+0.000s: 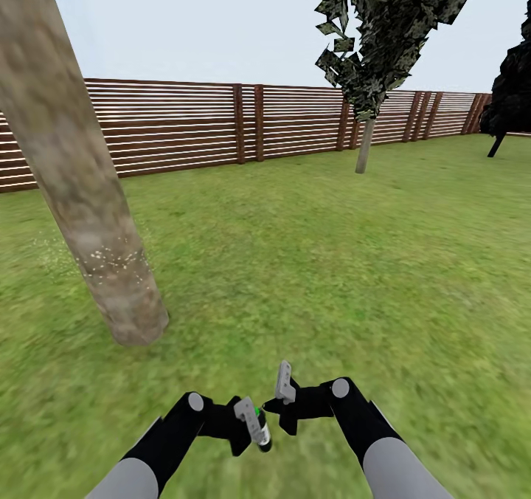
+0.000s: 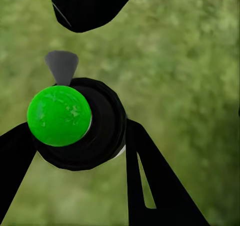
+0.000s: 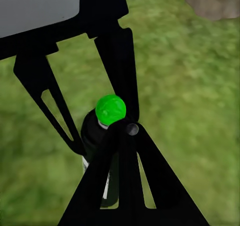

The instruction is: In the garden, pick up the pesticide atomizer on the floor and spray pesticide onto both trees until each tree trunk is fully covered.

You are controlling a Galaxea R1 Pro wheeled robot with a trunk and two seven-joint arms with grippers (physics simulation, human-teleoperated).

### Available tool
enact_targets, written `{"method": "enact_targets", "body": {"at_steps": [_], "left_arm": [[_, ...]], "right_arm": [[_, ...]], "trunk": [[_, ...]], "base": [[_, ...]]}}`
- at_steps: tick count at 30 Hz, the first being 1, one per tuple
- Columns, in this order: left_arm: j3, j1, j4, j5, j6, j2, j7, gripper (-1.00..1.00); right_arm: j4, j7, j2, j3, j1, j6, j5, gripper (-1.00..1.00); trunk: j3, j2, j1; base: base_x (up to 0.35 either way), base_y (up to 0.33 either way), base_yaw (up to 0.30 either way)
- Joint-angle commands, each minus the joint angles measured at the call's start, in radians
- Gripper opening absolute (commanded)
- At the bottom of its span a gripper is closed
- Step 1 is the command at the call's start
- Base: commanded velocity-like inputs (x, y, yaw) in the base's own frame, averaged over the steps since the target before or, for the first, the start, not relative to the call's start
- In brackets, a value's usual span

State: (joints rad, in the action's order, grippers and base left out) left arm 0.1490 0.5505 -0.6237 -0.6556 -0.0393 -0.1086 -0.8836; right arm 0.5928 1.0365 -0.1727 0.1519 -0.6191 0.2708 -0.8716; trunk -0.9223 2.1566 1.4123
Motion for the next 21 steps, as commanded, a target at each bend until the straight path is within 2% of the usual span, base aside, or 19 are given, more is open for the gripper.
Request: {"method": "enact_targets", "body": {"at_steps": [1,5,18,21], "left_arm": [[0.001,0.000,-0.002,0.014,-0.003,0.000,-0.005,-1.00],[0.003,0.001,-0.001,0.038,0.000,0.001,-0.006,-1.00],[0.003,0.001,-0.001,0.047,0.002,0.001,-0.007,-1.00],[0.003,0.001,0.003,0.048,0.029,0.001,-0.007,-1.00]], "right_arm": [[0.001,0.005,-0.002,0.008,-0.001,0.005,-0.009,-1.00],[0.001,0.005,-0.002,0.009,-0.001,0.005,-0.009,-1.00],[0.001,0.005,-0.002,0.009,-0.001,0.005,-0.009,-1.00],[0.001,0.005,-0.002,0.009,-0.001,0.005,-0.009,-1.00]], "trunk": [[-0.001,0.000,0.000],[-0.001,0.000,0.000],[-0.001,0.000,0.000],[-0.001,0.000,0.000]], "base": [[0.000,0.000,0.000],[0.000,0.000,0.000],[0.000,0.000,0.000],[0.000,0.000,0.000]]}}
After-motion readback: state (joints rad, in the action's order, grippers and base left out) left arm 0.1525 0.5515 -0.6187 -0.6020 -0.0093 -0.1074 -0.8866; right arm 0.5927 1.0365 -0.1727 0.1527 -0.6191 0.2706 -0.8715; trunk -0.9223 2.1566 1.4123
